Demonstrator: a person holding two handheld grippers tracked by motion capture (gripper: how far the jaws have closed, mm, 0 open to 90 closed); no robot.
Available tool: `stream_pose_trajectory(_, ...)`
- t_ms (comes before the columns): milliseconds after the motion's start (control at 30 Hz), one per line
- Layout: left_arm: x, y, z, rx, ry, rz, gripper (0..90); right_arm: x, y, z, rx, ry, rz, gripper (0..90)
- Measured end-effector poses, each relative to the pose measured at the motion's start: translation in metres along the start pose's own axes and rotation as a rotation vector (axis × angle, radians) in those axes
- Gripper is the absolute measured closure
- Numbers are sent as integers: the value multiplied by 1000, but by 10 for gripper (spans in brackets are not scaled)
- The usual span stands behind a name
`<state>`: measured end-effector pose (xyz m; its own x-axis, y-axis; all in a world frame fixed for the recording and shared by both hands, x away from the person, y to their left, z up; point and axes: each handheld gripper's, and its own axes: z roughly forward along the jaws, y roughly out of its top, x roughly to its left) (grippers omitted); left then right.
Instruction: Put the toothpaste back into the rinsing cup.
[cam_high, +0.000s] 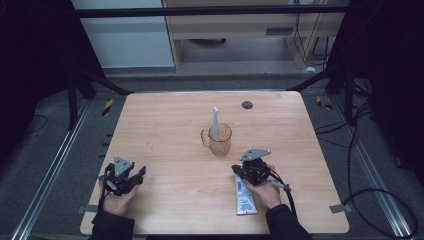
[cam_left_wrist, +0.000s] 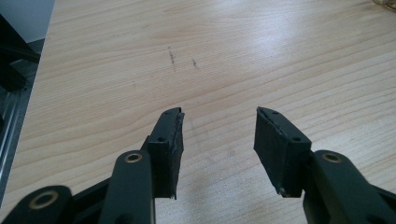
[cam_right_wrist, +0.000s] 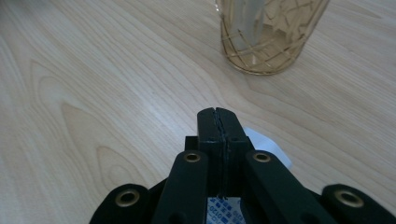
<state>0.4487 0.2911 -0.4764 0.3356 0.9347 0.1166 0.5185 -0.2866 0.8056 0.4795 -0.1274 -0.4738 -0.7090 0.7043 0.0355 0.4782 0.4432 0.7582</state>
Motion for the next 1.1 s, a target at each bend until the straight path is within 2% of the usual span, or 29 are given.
stream_pose_trajectory(133, 0, 0, 0, 1, 0, 2, 512, -4, -3, 1, 12, -22, 13, 896)
stream_pose_trajectory(267, 0, 0, 0, -1, 0, 1, 512, -4, -4, 2, 23, -32, 3, 897)
stream_pose_trajectory(633, 0, 0, 0, -1, 0, 2, 513, -22, -15, -6, 39, -94, 57, 898)
stream_pose_trajectory(1100, 0, 0, -1, -1, 0, 4, 513, -36, -25, -21, 58, -147, 85, 897)
